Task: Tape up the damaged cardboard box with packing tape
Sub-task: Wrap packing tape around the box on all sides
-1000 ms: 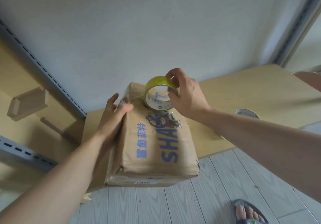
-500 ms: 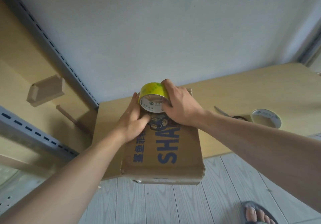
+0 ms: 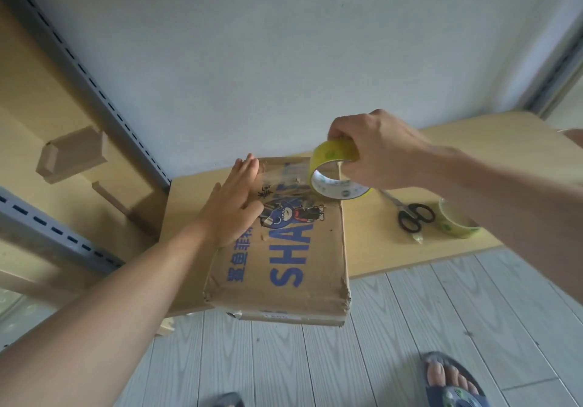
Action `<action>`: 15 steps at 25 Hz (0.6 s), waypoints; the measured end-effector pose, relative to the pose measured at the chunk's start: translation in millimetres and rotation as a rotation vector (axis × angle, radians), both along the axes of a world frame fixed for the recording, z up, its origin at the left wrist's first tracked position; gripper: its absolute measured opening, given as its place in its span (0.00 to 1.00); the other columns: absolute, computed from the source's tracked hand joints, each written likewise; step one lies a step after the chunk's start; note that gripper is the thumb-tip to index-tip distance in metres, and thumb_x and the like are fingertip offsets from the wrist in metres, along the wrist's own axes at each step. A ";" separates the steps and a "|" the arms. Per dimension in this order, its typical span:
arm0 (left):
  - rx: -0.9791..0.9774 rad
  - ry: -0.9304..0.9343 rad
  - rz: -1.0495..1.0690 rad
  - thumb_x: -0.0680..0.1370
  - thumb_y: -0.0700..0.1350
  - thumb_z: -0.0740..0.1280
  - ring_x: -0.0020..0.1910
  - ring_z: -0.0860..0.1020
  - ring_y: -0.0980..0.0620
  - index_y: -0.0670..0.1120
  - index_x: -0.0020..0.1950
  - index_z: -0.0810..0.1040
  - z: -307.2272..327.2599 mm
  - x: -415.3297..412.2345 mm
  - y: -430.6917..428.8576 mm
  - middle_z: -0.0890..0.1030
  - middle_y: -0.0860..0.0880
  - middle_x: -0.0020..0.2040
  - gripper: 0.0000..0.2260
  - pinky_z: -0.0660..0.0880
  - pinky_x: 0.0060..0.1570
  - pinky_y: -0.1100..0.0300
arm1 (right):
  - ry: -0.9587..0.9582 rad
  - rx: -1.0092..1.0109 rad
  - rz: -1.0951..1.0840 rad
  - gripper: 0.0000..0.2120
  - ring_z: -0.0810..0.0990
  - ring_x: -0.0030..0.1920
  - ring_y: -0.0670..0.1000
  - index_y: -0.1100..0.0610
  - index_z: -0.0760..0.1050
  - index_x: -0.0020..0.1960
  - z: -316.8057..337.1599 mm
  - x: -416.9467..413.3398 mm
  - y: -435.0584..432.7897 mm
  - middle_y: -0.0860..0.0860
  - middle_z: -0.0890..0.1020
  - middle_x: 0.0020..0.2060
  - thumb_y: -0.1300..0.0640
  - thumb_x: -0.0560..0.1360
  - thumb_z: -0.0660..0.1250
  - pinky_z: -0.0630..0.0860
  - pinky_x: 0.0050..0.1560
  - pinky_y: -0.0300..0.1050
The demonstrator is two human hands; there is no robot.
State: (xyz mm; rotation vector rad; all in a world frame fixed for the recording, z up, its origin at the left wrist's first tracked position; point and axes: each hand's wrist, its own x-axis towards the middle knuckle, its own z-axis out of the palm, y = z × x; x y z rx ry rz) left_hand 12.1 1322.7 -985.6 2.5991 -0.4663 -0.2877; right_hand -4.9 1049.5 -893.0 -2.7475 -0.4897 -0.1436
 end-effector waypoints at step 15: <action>0.163 -0.042 -0.058 0.77 0.56 0.46 0.79 0.33 0.59 0.54 0.82 0.35 -2.8 -0.3 -0.3 0.31 0.59 0.80 0.35 0.36 0.78 0.45 | -0.006 -0.342 0.015 0.10 0.73 0.36 0.58 0.54 0.68 0.56 -70.9 -27.8 -71.0 0.51 0.80 0.45 0.61 0.75 0.59 0.64 0.34 0.47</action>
